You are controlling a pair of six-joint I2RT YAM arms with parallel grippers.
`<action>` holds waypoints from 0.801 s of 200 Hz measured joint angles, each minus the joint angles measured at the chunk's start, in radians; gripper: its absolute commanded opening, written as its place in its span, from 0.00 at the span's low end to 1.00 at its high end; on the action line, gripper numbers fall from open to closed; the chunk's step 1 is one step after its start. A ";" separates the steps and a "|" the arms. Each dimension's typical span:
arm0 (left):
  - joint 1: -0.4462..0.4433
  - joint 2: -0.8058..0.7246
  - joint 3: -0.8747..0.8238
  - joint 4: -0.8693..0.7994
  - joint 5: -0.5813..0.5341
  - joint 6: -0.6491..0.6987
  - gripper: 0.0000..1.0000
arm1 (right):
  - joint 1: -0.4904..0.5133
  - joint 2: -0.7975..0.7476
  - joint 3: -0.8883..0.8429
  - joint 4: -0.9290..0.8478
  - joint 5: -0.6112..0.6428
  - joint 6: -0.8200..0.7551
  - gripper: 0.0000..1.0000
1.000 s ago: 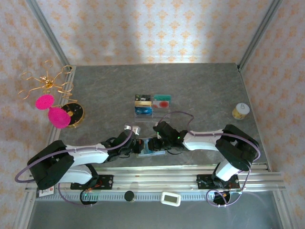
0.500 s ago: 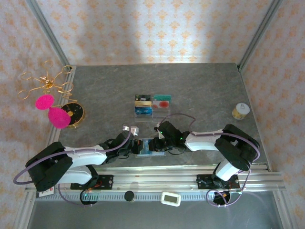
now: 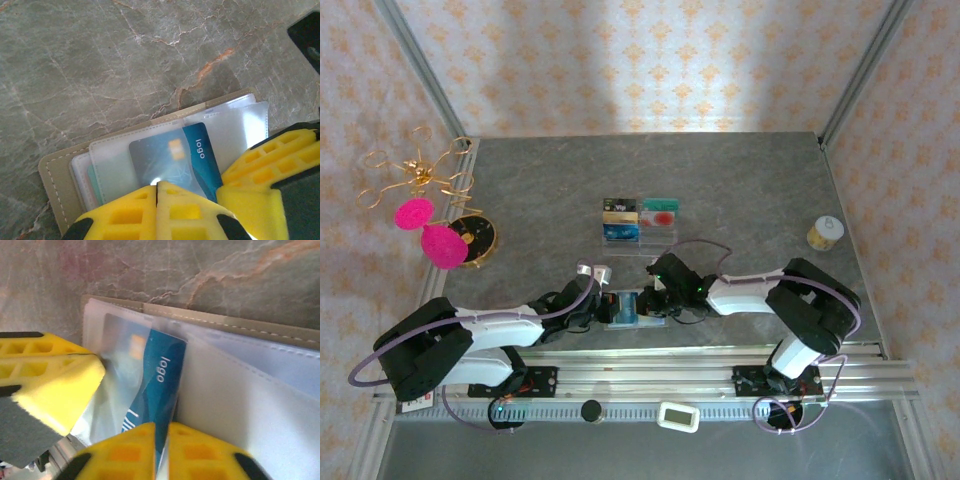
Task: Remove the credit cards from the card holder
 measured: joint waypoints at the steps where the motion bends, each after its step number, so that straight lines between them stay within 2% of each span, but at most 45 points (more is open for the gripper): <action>1: 0.000 0.000 0.000 0.000 0.000 0.000 0.00 | 0.000 0.000 0.000 -0.001 0.001 0.005 0.00; 42: 0.000 -0.018 0.000 -0.018 0.000 0.000 0.00 | -0.001 -0.042 -0.001 -0.014 0.037 0.013 0.00; 71: 0.000 -0.063 0.000 -0.080 0.000 0.000 0.07 | -0.001 -0.100 -0.001 -0.037 0.066 0.018 0.00; 100: -0.005 -0.108 0.003 -0.120 0.000 0.001 0.08 | -0.001 -0.120 -0.003 -0.071 0.100 0.018 0.00; 141: -0.008 -0.071 0.036 -0.136 0.008 0.002 0.07 | -0.001 -0.152 -0.018 -0.111 0.143 0.011 0.00; 160: -0.008 -0.072 0.046 -0.147 0.008 0.005 0.15 | -0.001 -0.183 -0.019 -0.156 0.183 -0.008 0.00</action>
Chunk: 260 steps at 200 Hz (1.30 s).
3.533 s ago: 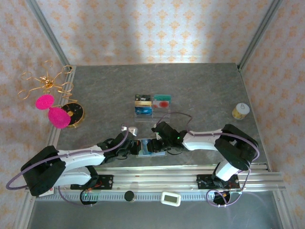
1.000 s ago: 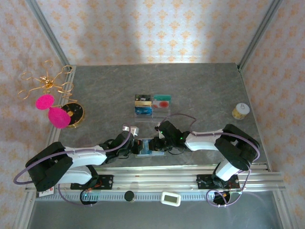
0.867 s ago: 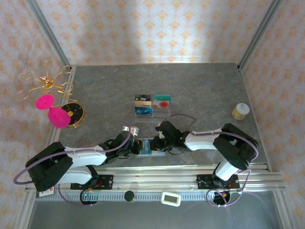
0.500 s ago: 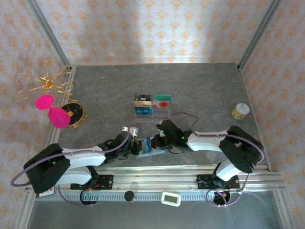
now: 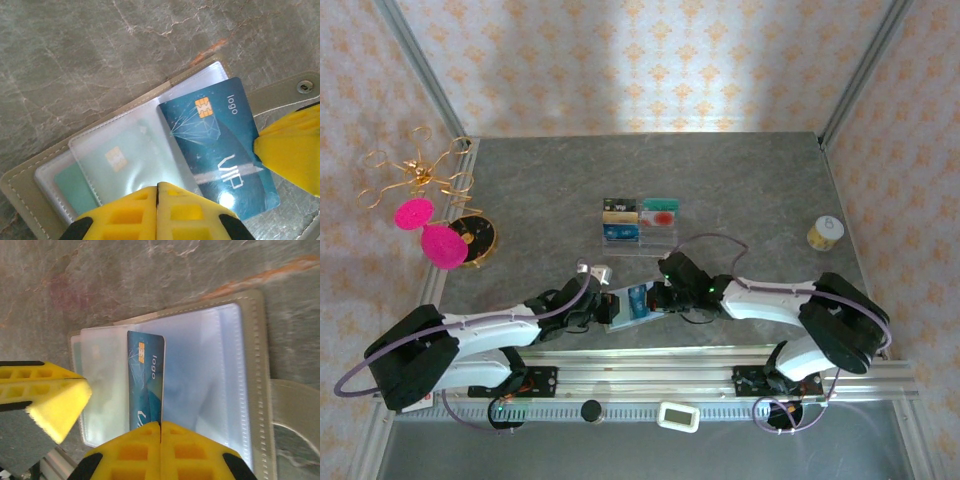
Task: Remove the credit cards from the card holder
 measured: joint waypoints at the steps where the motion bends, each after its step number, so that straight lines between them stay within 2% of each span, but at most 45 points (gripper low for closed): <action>1: 0.000 0.000 0.000 -0.001 0.000 0.000 0.16 | 0.000 -0.003 0.000 -0.004 0.004 -0.003 0.00; 44: 0.000 -0.053 0.009 -0.032 -0.010 -0.004 0.38 | -0.001 -0.129 0.000 -0.068 0.068 -0.097 0.00; 92: 0.001 -0.120 0.010 -0.068 -0.037 -0.021 0.52 | -0.001 -0.183 0.016 -0.096 0.066 -0.246 0.00; 107: 0.001 -0.149 0.010 -0.087 -0.051 -0.021 0.64 | -0.001 -0.194 0.035 -0.119 0.064 -0.293 0.00; 135: 0.002 -0.230 0.010 -0.139 -0.089 -0.023 0.79 | -0.003 -0.208 0.125 -0.168 0.076 -0.397 0.00; 141: 0.002 -0.245 0.010 -0.149 -0.096 -0.026 0.91 | -0.005 -0.209 0.149 -0.168 0.079 -0.424 0.00; 149: 0.002 -0.267 0.011 -0.163 -0.106 -0.026 0.99 | -0.008 -0.212 0.176 -0.169 0.084 -0.458 0.00; 181: 0.002 -0.320 0.025 -0.211 -0.118 -0.046 0.99 | -0.042 -0.210 0.290 -0.165 0.074 -0.596 0.00; 209: 0.002 -0.342 0.048 -0.256 -0.133 -0.047 0.99 | -0.098 -0.140 0.441 -0.170 0.025 -0.727 0.00; 260: 0.002 -0.417 0.077 -0.317 -0.146 -0.045 0.99 | -0.202 0.033 0.705 -0.285 -0.143 -1.000 0.00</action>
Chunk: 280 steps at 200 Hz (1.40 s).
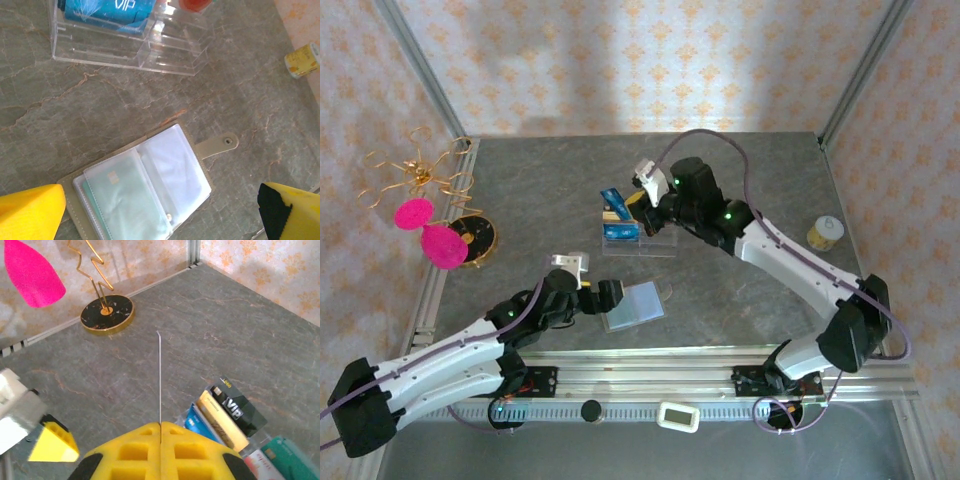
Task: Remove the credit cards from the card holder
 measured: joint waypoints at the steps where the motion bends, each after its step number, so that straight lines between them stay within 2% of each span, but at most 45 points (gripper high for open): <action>1: 0.000 -0.002 0.001 -0.003 -0.002 0.000 0.99 | -0.001 0.002 0.002 -0.003 -0.002 -0.003 0.00; 45: 0.000 -0.027 0.069 -0.081 -0.022 0.018 0.99 | -0.042 0.210 0.280 -0.263 -0.091 -0.242 0.00; 105: 0.000 -0.105 0.150 -0.147 -0.108 0.075 0.99 | -0.083 0.538 0.626 -0.568 -0.108 -0.491 0.00; 174: 0.000 -0.111 0.151 -0.147 -0.203 0.121 0.99 | -0.085 0.605 0.640 -0.668 -0.110 -0.637 0.00; 280: 0.002 -0.095 0.151 -0.145 -0.241 0.158 0.99 | -0.085 0.648 0.640 -0.669 -0.073 -0.669 0.00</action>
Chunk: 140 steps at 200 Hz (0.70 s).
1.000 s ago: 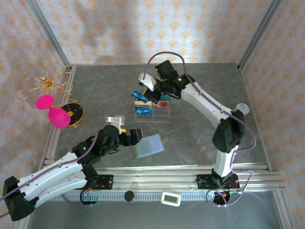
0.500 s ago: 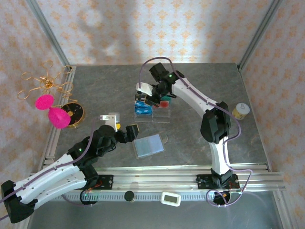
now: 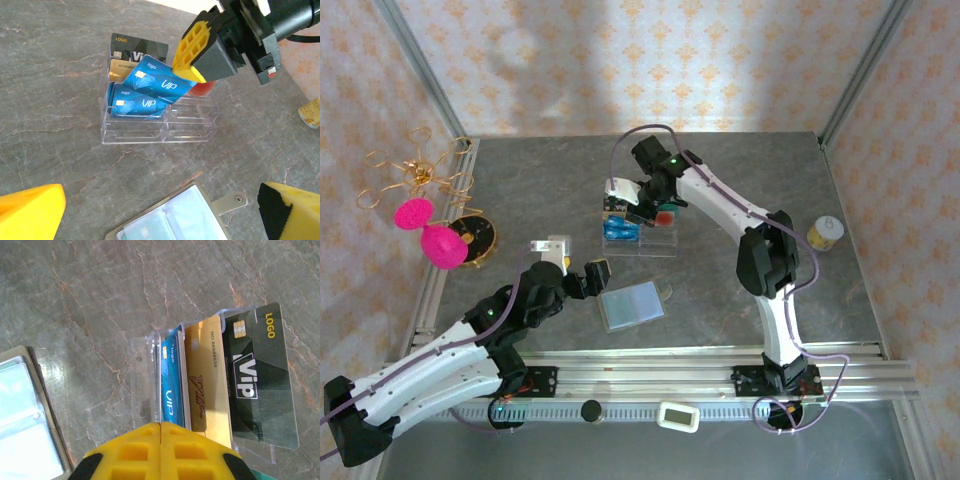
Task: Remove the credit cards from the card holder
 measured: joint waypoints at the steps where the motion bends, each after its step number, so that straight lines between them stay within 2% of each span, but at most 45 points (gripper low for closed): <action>1: 0.000 0.000 0.000 0.000 0.000 0.000 0.99 | 0.000 0.000 0.000 0.000 0.000 0.000 0.00; 140: 0.007 0.005 0.000 0.005 -0.003 0.000 0.99 | 0.015 0.045 0.011 0.043 0.120 0.034 0.00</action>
